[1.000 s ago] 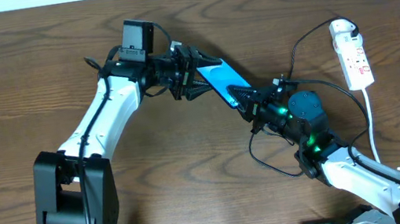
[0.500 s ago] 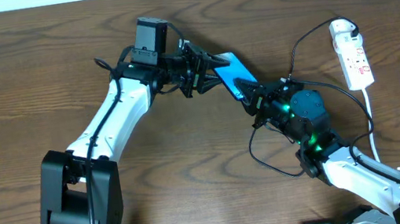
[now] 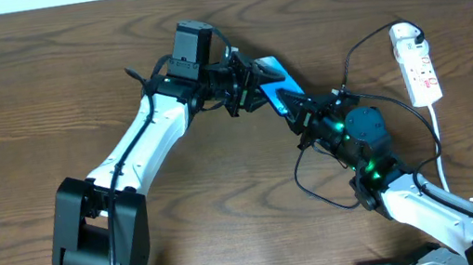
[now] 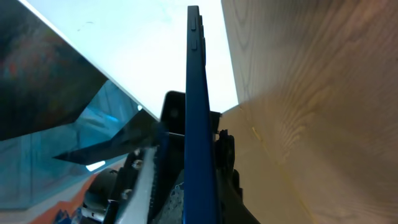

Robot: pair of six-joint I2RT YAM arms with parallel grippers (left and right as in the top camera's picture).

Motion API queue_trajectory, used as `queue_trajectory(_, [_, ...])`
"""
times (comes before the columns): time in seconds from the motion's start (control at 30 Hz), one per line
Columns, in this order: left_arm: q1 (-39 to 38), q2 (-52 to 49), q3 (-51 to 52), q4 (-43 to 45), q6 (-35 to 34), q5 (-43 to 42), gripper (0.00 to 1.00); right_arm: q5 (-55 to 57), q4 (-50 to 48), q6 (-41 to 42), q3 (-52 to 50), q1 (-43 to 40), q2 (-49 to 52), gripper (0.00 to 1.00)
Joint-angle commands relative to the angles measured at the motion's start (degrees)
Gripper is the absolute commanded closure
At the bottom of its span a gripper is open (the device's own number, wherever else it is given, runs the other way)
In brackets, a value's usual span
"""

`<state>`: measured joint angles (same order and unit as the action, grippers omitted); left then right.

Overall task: Plug charger to phone and switch on socket
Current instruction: 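Release the phone from the right gripper and withdraw it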

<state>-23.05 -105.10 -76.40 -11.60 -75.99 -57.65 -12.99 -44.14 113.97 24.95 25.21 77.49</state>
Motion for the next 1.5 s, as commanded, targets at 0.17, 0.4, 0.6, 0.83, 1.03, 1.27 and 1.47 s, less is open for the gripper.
queue_trajectory(0.17, [-1.3, 1.2, -0.5, 1.4, -1.1, -2.1, 0.87, -4.9, 0.4, -0.2, 0.4, 1.9, -0.2, 0.99])
queue_trajectory(0.4, [-1.3, 1.2, -0.5, 1.4, -1.1, -2.0, 0.92, -4.9, 0.4, -0.2, 0.4, 1.9, -0.2, 0.9])
queue_trajectory(0.6, [-1.3, 1.2, -0.5, 1.4, -1.0, -1.7, 0.92, -5.2, 0.5, -1.5, 0.4, 1.9, -0.2, 0.67])
queue_trajectory(0.83, [0.2, 1.2, -0.5, 1.4, 6.1, -1.6, 0.93, -6.1, 4.0, -3.5, 0.4, 1.9, -0.2, 0.48])
queue_trajectory(1.03, [5.1, 1.2, -0.5, -2.8, 21.4, -1.8, 0.93, -6.1, 8.1, -11.5, 0.4, 1.8, -0.2, 0.3])
queue_trajectory(1.27, [13.1, 1.2, -0.5, -15.4, 34.7, -1.6, 0.93, -4.4, 8.2, -32.9, 0.4, 0.5, -0.2, 0.01])
queue_trajectory(1.47, [17.7, 1.2, -0.5, -22.2, 40.5, -1.6, 0.93, -4.7, 8.2, -40.4, 0.4, -2.4, -0.4, 0.01])
